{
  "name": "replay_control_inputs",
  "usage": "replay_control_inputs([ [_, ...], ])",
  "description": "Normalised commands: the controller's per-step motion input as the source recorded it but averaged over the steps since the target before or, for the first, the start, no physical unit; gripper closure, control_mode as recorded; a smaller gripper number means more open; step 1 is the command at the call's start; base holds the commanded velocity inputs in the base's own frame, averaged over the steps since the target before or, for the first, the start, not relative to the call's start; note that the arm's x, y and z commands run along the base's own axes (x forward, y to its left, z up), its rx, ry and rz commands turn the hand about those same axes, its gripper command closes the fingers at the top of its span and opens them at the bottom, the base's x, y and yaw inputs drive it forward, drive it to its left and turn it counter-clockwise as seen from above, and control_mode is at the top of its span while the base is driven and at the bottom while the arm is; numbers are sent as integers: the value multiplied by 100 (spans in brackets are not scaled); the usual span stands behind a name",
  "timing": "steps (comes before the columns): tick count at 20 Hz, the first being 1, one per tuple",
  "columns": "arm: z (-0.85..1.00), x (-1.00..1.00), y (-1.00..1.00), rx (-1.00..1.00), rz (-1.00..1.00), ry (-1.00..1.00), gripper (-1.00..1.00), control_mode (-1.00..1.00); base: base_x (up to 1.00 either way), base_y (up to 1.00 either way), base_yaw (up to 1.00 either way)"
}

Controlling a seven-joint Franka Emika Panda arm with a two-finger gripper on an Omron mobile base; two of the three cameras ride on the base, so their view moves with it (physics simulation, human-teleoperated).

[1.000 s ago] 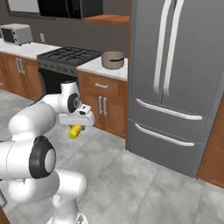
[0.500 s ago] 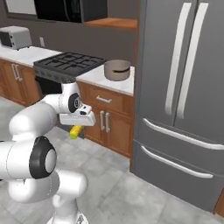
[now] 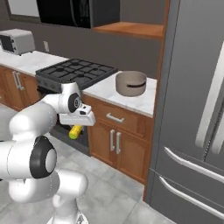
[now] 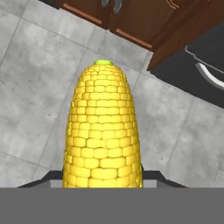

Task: Turn on the sink faucet. Then move the corn from the counter to the sink. Turn off the sink. Move the vegetable from the sink to the pot next to the stove. Finally move the pot to the front right burner.

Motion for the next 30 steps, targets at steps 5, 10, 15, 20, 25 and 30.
replay_control_inputs([
  [5,0,0,0,0,0,0,100,100,68,39,-2],
  [10,0,0,0,0,0,0,100,100,52,42,-13],
  [15,0,0,0,0,0,0,100,100,52,48,-18],
  [20,0,0,0,0,0,0,100,100,48,31,-24],
  [25,0,0,0,0,0,0,100,100,45,14,-27],
  [30,0,0,0,0,0,0,100,100,45,37,-25],
])
